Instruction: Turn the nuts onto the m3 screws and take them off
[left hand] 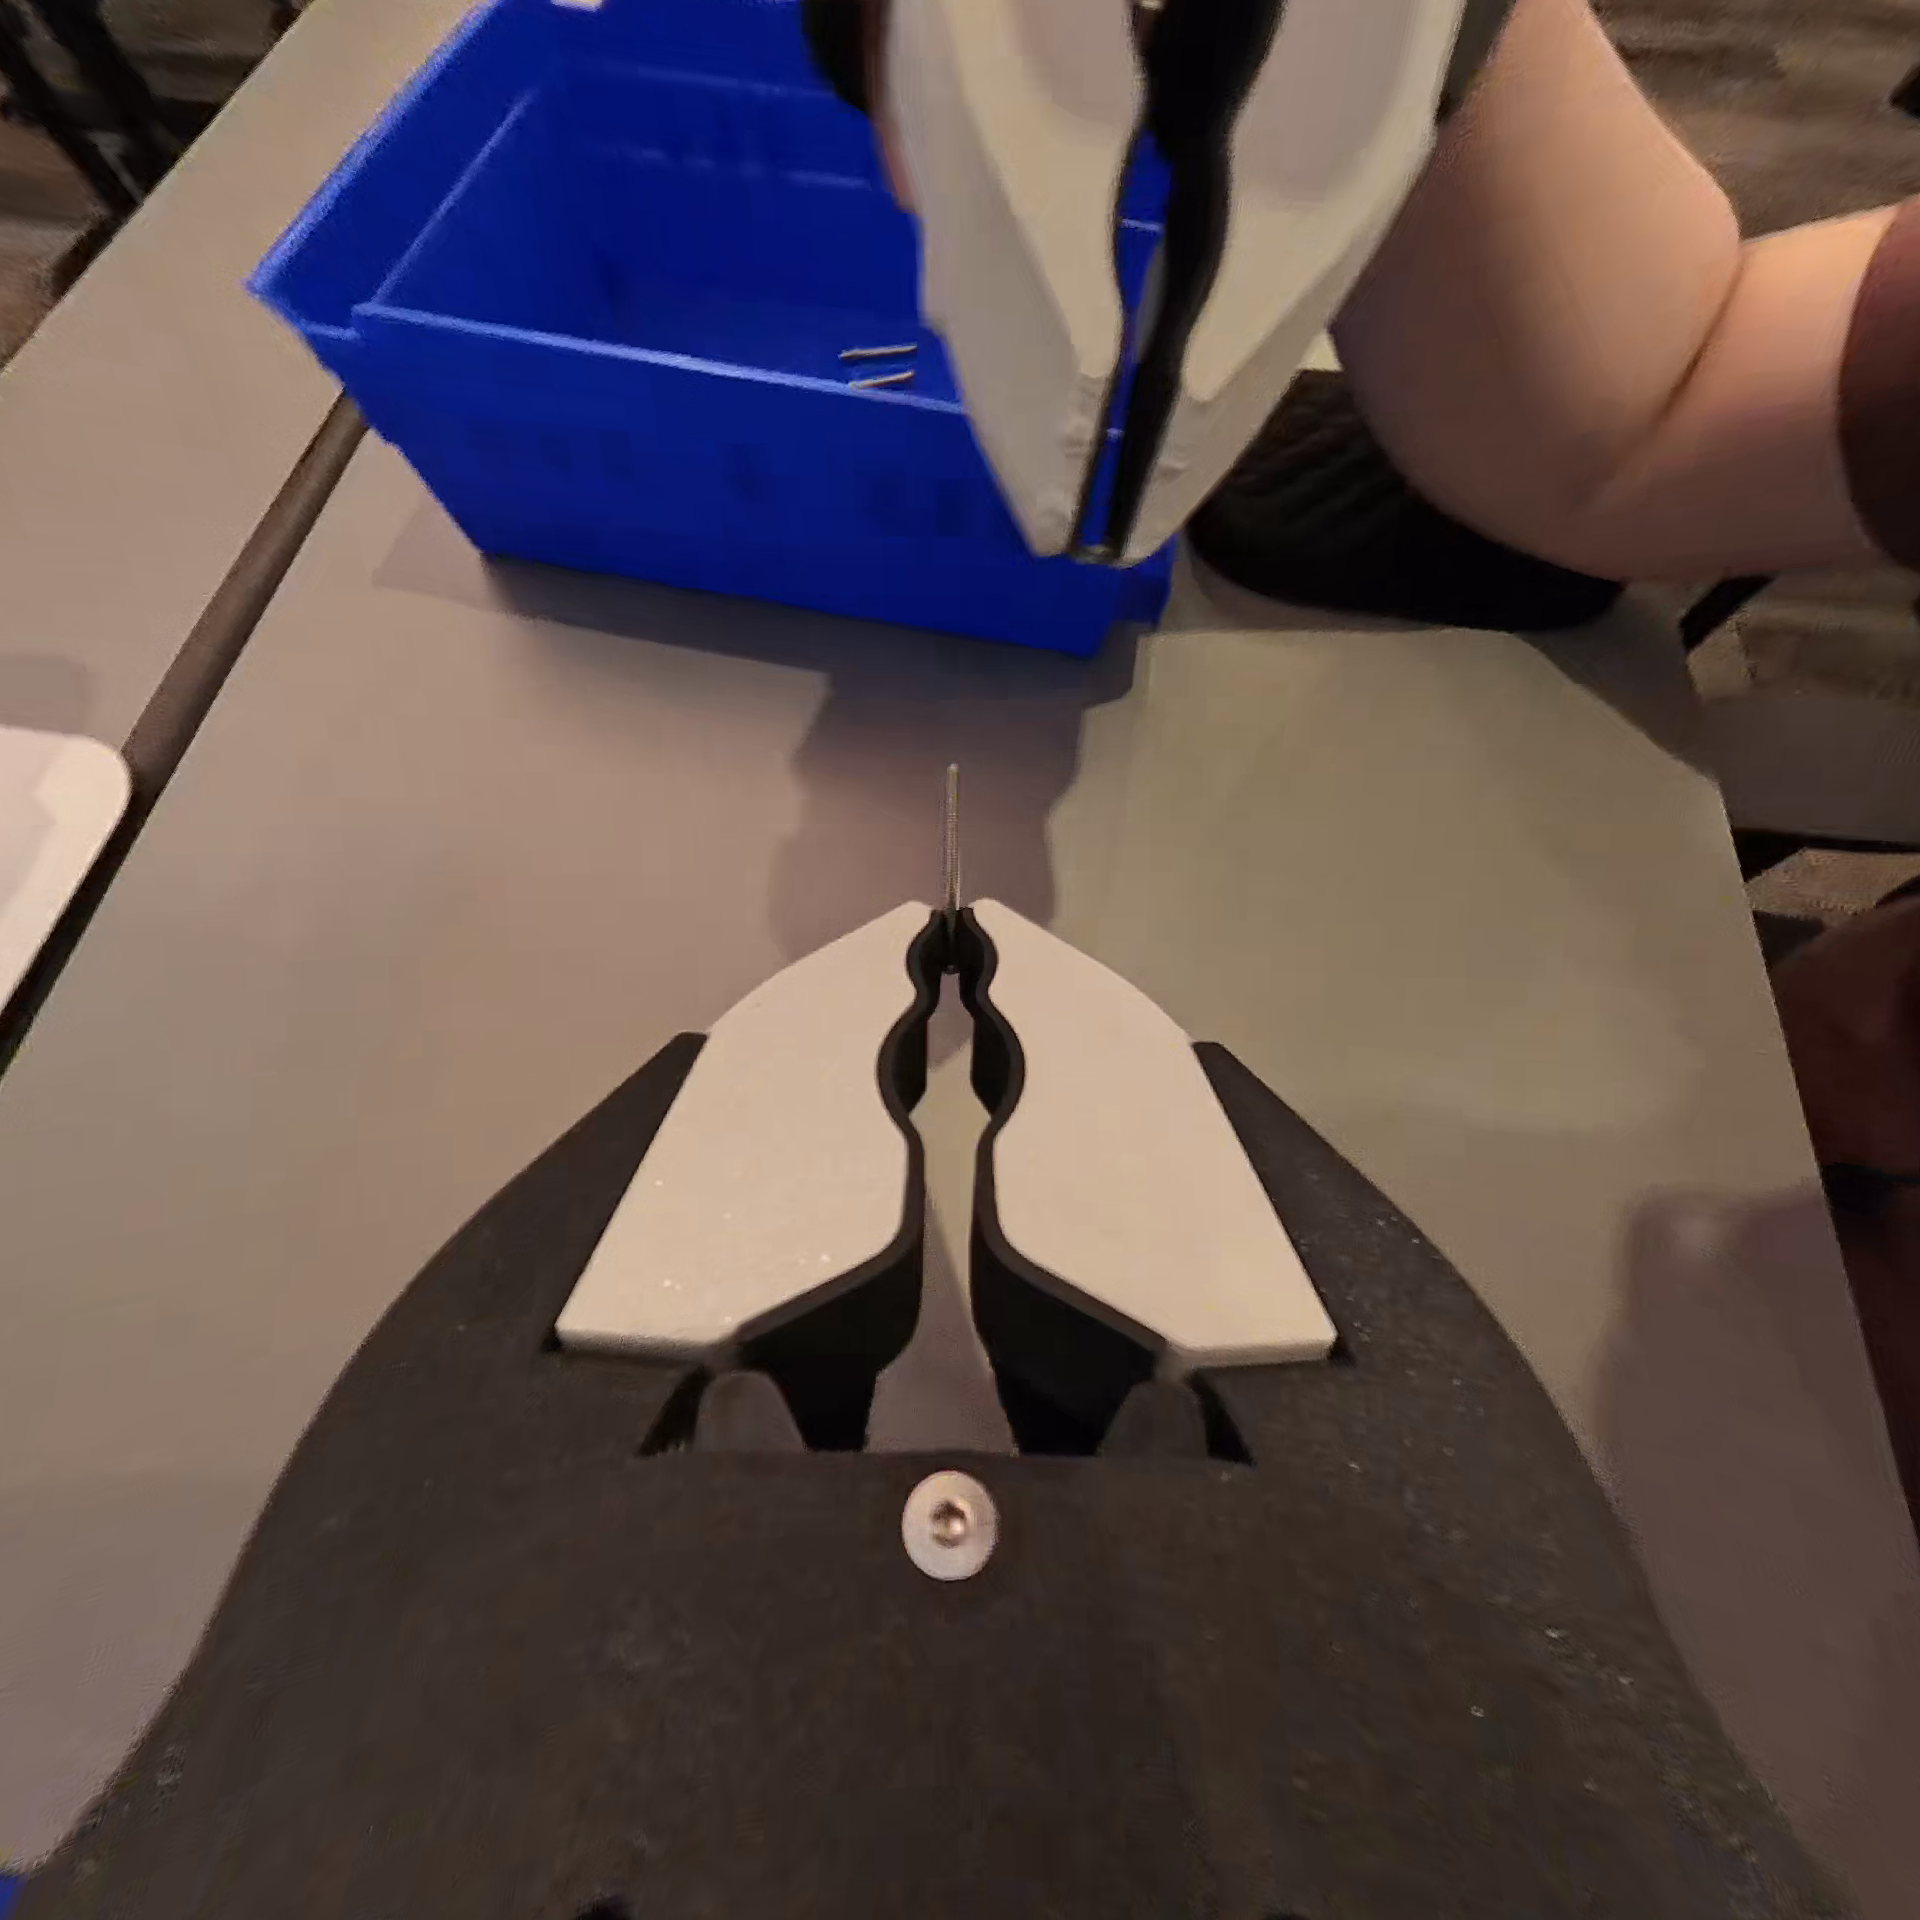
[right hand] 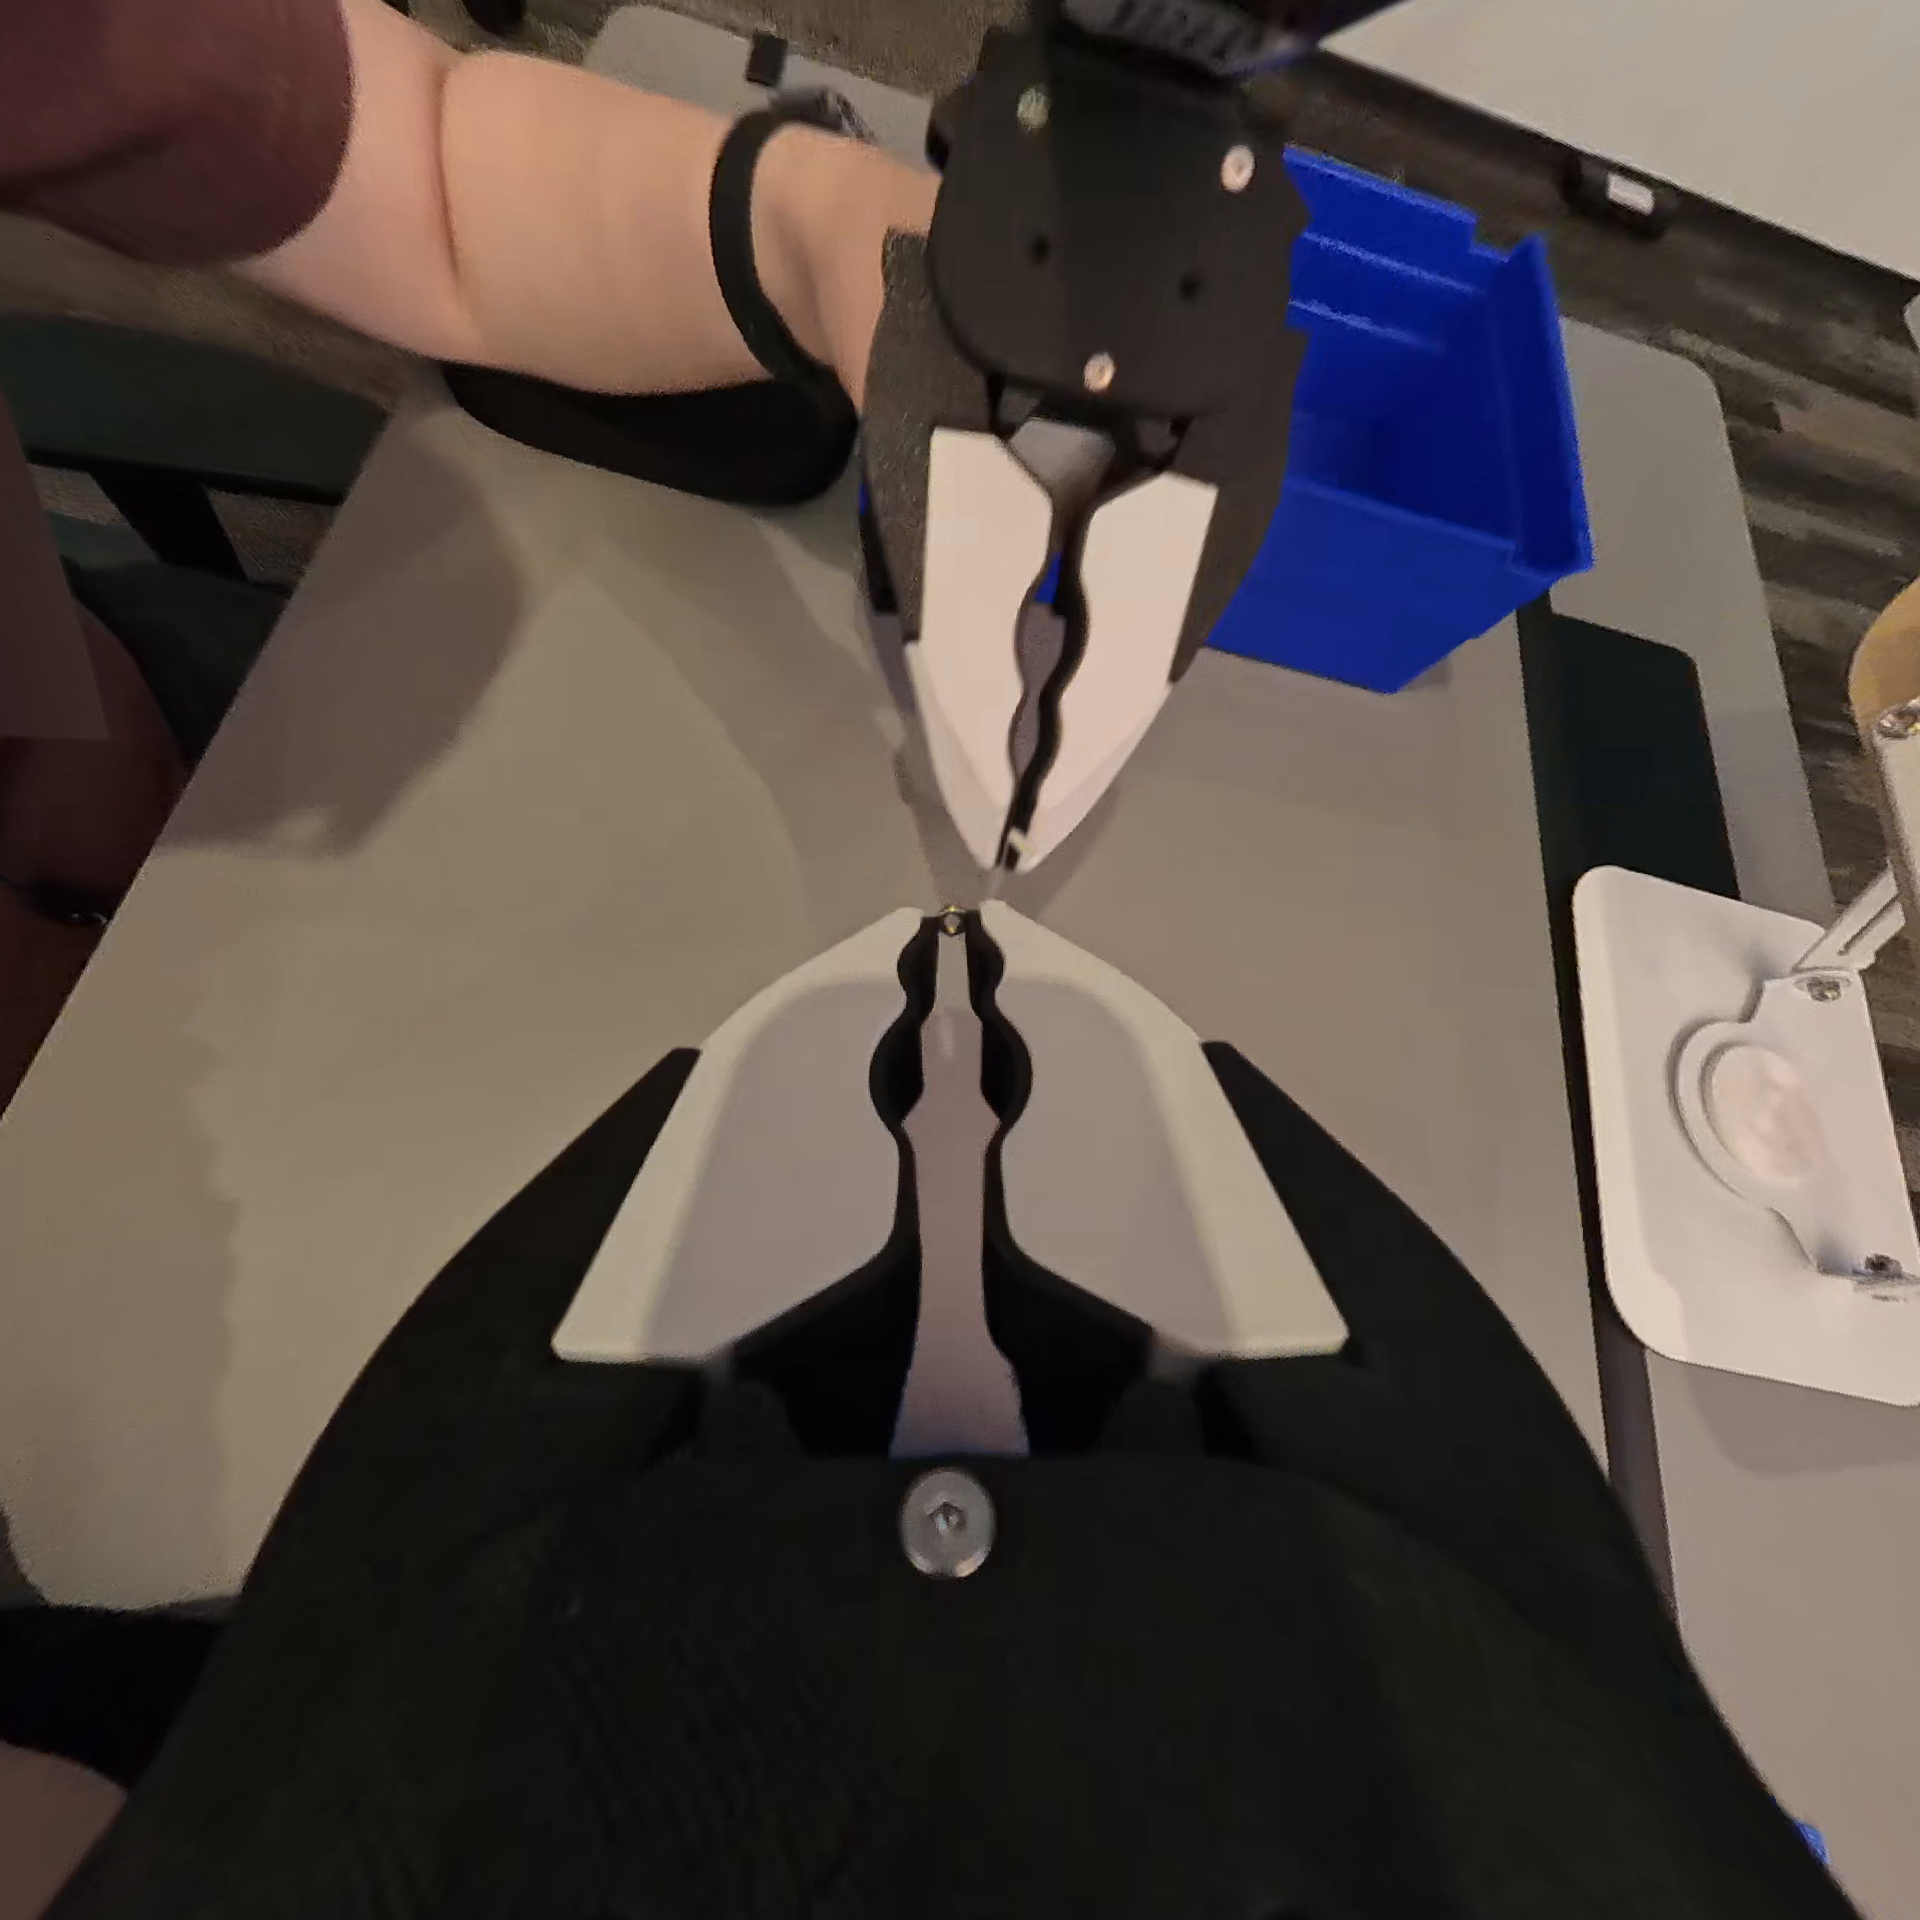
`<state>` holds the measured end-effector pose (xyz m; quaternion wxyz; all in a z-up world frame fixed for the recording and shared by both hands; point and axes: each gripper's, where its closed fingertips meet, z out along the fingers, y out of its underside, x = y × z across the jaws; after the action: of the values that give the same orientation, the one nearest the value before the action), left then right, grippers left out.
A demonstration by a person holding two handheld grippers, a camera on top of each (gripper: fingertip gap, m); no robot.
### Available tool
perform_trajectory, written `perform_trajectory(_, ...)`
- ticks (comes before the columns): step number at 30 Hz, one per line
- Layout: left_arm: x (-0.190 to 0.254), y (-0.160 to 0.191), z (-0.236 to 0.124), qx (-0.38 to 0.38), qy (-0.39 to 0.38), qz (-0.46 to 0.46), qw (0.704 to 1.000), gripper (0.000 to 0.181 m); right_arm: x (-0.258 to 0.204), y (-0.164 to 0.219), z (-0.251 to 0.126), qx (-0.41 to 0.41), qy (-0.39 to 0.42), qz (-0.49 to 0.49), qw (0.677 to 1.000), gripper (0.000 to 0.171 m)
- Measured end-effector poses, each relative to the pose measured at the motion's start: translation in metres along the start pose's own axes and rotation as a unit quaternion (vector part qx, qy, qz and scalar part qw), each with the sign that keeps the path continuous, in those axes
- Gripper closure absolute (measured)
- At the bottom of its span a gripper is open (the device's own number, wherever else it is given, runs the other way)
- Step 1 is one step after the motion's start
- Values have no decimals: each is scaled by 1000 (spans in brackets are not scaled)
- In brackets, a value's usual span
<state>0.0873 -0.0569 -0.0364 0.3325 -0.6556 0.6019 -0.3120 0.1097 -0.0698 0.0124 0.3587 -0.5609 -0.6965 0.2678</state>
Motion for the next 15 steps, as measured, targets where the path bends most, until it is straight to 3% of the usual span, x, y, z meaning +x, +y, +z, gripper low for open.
perform_trajectory(15,23,-7,8,-5,11,71,997,179,-12,6,19,-21,-39,-12,999,165)
